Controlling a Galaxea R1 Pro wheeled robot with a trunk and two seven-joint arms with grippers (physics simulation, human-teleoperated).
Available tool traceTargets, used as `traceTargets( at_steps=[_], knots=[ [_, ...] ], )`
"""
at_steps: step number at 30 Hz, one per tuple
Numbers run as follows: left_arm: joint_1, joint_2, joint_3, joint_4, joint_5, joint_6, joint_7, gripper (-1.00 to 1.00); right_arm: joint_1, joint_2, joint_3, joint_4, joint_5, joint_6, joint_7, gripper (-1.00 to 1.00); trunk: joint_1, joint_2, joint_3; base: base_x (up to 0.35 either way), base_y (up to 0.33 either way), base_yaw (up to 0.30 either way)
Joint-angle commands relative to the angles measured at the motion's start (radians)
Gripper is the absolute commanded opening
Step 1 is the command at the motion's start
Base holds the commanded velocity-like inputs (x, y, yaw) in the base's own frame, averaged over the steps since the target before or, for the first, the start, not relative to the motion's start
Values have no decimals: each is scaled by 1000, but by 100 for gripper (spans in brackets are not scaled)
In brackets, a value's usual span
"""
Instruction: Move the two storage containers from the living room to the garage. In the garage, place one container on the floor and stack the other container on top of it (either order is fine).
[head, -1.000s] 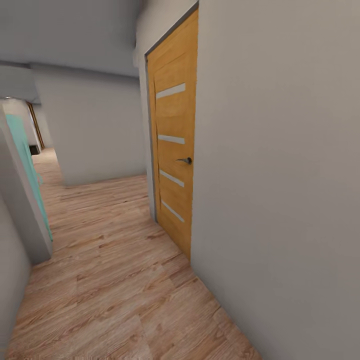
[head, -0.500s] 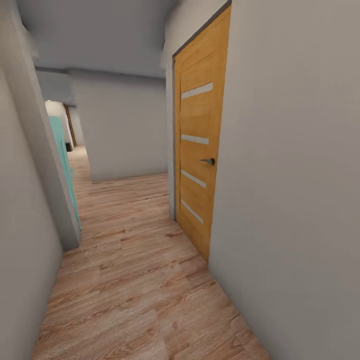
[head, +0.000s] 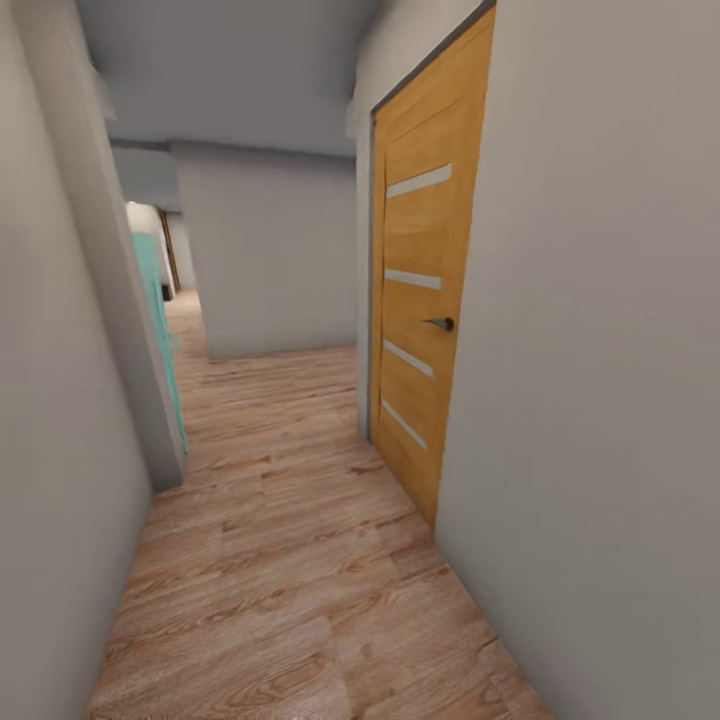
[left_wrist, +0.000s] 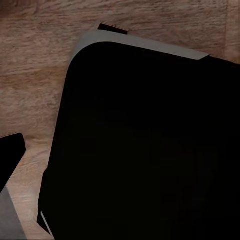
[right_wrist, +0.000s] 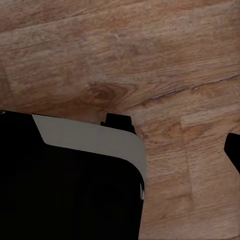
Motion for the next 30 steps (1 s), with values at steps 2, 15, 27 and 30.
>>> traceTargets(
  at_steps=[2, 15, 27, 30],
  knots=[
    [0, 0, 0, 0, 4, -2, 1, 100, -1, 1, 9, 3, -9, -6, -2, 100, 0, -1, -1, 5, 0, 264],
    [0, 3, 0, 0, 7, 1, 1, 100, -1, 1, 15, 2, -1, -10, -1, 100, 0, -1, -1, 268, 50, 65],
    [0, 3, 0, 1, 7, 1, 1, 100, -1, 5, 16, 2, 18, -7, -2, 100, 0, -1, -1, 323, 57, 6],
    [0, 3, 0, 1, 7, 1, 1, 100, -1, 3, 15, 2, 19, -7, -1, 100, 0, -1, -1, 323, 5, 172]
  ],
)
